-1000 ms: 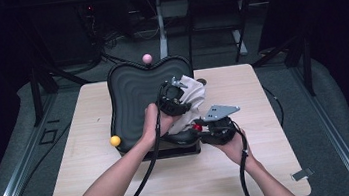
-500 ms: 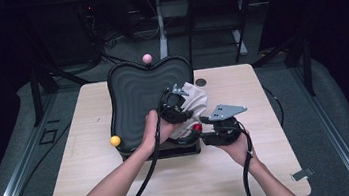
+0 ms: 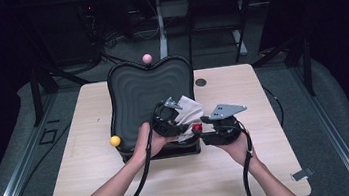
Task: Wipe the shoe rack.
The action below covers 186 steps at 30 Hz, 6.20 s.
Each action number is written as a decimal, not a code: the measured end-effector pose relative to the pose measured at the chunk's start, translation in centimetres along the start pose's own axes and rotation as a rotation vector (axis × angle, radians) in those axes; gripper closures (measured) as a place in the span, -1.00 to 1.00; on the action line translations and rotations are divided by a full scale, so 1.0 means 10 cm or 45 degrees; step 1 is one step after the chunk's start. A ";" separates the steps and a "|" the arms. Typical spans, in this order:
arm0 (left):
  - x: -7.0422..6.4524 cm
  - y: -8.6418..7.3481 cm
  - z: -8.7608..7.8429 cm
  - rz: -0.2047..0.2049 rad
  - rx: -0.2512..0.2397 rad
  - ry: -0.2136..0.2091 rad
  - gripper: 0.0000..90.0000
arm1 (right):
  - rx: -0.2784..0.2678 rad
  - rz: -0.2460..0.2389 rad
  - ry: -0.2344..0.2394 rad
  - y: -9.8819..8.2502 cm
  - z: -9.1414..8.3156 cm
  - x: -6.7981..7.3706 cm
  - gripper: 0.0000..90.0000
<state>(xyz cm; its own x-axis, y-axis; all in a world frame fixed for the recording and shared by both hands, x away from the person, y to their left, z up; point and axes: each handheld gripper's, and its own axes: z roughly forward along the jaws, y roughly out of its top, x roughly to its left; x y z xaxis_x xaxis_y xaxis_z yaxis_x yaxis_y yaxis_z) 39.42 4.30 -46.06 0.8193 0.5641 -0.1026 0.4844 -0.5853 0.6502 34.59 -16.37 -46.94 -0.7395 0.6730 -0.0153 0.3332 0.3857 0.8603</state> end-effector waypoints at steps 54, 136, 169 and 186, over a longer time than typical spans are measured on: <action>0.05 -1.06 -0.45 -0.147 -0.100 0.095 0.83 | 0.100 -0.035 -0.019 0.15 0.51 0.08 0.33; -0.40 -0.99 0.76 -0.214 -0.370 0.260 0.82 | 0.080 -0.032 -0.008 0.13 0.52 0.07 0.33; -0.48 -0.97 0.66 -0.187 -0.477 0.306 0.82 | 0.080 -0.026 -0.002 0.13 0.52 0.07 0.33; -0.46 -1.07 0.80 -0.218 -0.375 0.318 0.82 | 0.079 -0.026 -0.005 0.13 0.52 0.07 0.33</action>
<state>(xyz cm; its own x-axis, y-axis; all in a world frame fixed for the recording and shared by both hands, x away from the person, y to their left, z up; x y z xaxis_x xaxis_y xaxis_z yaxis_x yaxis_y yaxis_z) 32.88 3.31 -58.52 0.6175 0.7838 -0.0654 0.4686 -0.2999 0.8309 37.59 -12.12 -48.49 -0.7444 0.6668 -0.0347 0.3537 0.4378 0.8266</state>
